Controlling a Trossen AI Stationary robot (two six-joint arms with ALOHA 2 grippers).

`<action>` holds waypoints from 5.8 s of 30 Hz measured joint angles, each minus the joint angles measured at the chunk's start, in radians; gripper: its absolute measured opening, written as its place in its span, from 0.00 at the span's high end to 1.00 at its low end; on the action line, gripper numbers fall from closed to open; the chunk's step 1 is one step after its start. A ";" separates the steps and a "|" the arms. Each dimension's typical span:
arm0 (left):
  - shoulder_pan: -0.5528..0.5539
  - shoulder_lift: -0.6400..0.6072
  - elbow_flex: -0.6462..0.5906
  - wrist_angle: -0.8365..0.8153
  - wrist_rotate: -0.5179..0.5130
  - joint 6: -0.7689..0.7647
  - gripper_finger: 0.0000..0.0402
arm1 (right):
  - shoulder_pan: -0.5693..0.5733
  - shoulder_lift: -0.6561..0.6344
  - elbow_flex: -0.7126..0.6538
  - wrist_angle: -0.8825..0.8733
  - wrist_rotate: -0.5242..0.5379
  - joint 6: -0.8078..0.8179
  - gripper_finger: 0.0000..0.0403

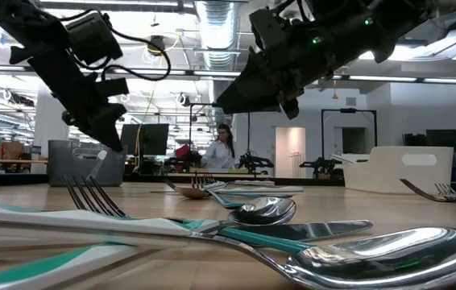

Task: Sort silverware by color (type)
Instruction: Adjust the black bin, then adjust the blue white knife, then adjust the black bin

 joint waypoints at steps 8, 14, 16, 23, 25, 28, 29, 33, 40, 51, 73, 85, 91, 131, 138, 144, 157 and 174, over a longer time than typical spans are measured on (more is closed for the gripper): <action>-0.057 -0.036 0.012 -0.197 0.119 -0.136 0.99 | 0.003 0.000 0.000 -0.001 0.001 0.000 0.68; -0.148 -0.126 0.054 -0.374 0.134 -0.169 0.99 | -0.001 0.000 0.000 0.014 0.001 -0.002 0.68; -0.176 -0.145 0.069 -0.369 0.162 -0.136 0.99 | -0.005 0.000 0.000 0.030 0.001 -0.002 0.68; -0.225 -0.136 0.088 -0.310 0.241 0.070 1.00 | -0.004 0.000 0.000 0.061 0.002 -0.002 0.68; -0.226 -0.123 0.088 -0.297 0.283 0.102 1.00 | -0.002 0.000 0.000 0.060 0.002 -0.002 0.68; -0.226 -0.114 0.087 -0.281 0.345 0.132 1.00 | 0.002 0.000 0.000 0.060 0.002 -0.002 0.68; -0.226 -0.111 0.088 -0.275 0.361 0.139 1.00 | 0.003 0.000 0.000 0.060 0.002 -0.002 0.68; -0.226 -0.099 0.086 -0.272 0.369 0.139 1.00 | 0.003 0.000 -0.001 0.082 0.002 -0.002 0.68; -0.226 -0.118 0.087 -0.274 0.316 0.058 0.89 | 0.017 0.000 -0.001 0.093 0.000 -0.002 0.68; -0.203 -0.225 0.087 -0.266 -0.040 -0.077 0.60 | 0.013 0.000 -0.001 0.112 -0.001 0.000 0.68; -0.019 0.061 0.076 -0.318 0.072 -0.287 0.61 | 0.024 0.000 0.000 0.097 -0.002 0.025 0.68; -0.019 0.160 0.077 -0.262 0.055 -0.299 0.96 | 0.038 0.000 0.000 0.078 -0.002 0.027 0.68; -0.018 0.099 0.076 -0.241 0.031 -0.287 0.93 | 0.050 0.000 0.000 0.069 -0.002 0.032 0.68; -0.047 -0.048 0.076 -0.493 -0.251 -1.019 0.93 | 0.067 0.000 0.000 0.024 0.002 0.051 0.68; -0.047 -0.048 0.076 -0.492 -0.262 -0.956 0.82 | 0.060 0.000 0.000 0.026 0.002 0.058 0.68; -0.045 -0.049 0.076 -0.479 -0.280 -0.932 0.60 | 0.061 0.000 0.000 0.026 0.002 0.062 0.68; -0.368 -0.032 0.245 0.003 -0.104 -0.158 0.48 | 0.033 0.000 0.000 0.019 0.002 0.068 0.68; -0.549 0.328 0.242 -0.352 -0.129 -0.658 0.48 | 0.046 0.000 0.000 0.012 0.002 0.065 0.68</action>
